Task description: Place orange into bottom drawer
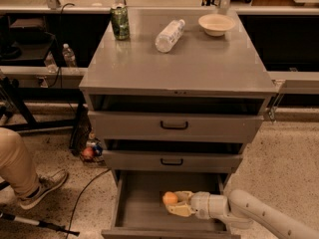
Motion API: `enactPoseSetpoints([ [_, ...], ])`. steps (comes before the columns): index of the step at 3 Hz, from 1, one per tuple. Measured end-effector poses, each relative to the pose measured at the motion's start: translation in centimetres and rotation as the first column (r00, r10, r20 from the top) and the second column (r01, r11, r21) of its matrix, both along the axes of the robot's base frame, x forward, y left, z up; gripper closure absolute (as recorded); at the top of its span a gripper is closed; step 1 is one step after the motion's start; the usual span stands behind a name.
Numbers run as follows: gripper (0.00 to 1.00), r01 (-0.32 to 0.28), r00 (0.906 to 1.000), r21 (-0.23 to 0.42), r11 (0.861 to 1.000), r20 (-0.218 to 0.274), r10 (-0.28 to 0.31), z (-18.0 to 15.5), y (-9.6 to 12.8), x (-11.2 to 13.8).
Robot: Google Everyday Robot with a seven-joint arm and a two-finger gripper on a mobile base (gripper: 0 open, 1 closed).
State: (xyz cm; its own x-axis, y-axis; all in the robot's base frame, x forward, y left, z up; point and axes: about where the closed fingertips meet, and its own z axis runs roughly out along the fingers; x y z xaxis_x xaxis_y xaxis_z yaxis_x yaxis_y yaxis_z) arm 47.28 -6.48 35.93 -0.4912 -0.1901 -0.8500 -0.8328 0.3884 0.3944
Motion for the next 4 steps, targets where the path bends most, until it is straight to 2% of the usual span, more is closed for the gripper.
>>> enactPoseSetpoints([
  [1,1.00,0.000,1.0000,0.000,1.000,0.000,0.000,0.0,0.0,0.0],
  [2,1.00,0.037,0.9991,-0.007,0.999,0.022,-0.037,-1.6,1.0,0.7],
  [3,1.00,0.083,0.9952,-0.016,0.996,0.055,-0.082,-5.4,2.9,2.9],
  [4,1.00,0.106,0.9931,-0.050,0.993,0.055,-0.104,-9.6,4.6,5.2],
])
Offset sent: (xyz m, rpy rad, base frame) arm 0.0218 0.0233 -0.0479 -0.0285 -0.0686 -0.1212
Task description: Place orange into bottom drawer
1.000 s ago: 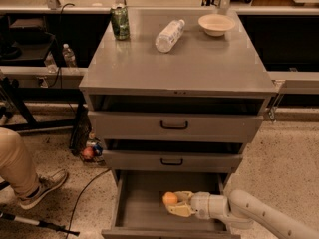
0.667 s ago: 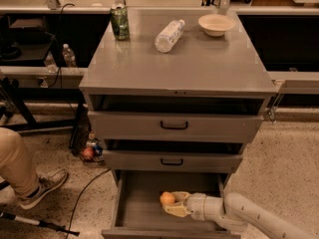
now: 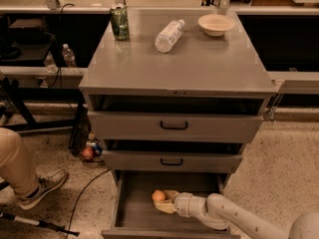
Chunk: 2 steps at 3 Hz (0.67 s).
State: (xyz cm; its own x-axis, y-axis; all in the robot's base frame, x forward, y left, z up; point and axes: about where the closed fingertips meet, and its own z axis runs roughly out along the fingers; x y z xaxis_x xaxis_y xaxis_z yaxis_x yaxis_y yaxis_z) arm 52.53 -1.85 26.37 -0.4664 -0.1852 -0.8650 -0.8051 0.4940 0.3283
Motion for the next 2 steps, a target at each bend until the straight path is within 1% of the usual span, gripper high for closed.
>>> enactPoseSetpoints([
  [1,1.00,-0.006,0.9998,-0.029,1.000,-0.018,0.005,-2.9,1.1,1.4],
  [2,1.00,-0.021,0.9992,-0.032,0.999,-0.035,0.019,-4.9,2.2,1.9],
])
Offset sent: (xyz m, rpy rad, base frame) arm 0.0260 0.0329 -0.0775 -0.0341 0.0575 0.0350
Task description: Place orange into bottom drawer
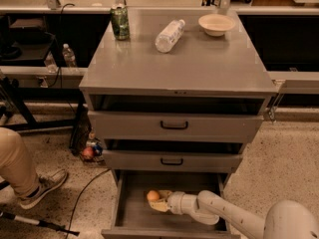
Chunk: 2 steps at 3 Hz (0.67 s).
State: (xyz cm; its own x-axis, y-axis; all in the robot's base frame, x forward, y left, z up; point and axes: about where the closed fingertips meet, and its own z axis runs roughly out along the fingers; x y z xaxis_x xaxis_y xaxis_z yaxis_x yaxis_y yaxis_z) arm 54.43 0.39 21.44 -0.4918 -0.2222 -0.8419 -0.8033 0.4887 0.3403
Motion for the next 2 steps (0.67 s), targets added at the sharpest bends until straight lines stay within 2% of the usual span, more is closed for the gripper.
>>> enactPoseSetpoints([
  [1,1.00,-0.007,1.0000,0.011,1.000,-0.006,0.007,-1.52,1.09,0.00],
  [2,0.82,-0.007,1.0000,0.016,1.000,-0.003,0.007,-2.50,2.03,-0.33],
])
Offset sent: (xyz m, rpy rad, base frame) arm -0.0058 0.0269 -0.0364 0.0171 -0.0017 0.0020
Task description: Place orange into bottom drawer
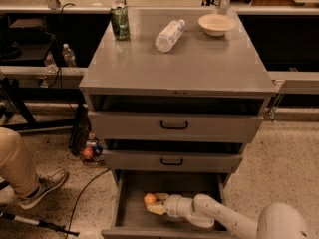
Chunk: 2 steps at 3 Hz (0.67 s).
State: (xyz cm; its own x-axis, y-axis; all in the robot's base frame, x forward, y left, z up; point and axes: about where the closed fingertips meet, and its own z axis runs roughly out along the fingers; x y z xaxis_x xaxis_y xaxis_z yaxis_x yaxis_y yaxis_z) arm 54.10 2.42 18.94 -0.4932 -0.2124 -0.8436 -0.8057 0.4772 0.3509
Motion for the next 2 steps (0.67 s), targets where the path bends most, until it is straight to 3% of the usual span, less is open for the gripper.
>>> enactPoseSetpoints([
  [2,0.37,-0.074,0.9973,0.004,0.997,-0.007,0.074,-1.5,3.2,0.2],
])
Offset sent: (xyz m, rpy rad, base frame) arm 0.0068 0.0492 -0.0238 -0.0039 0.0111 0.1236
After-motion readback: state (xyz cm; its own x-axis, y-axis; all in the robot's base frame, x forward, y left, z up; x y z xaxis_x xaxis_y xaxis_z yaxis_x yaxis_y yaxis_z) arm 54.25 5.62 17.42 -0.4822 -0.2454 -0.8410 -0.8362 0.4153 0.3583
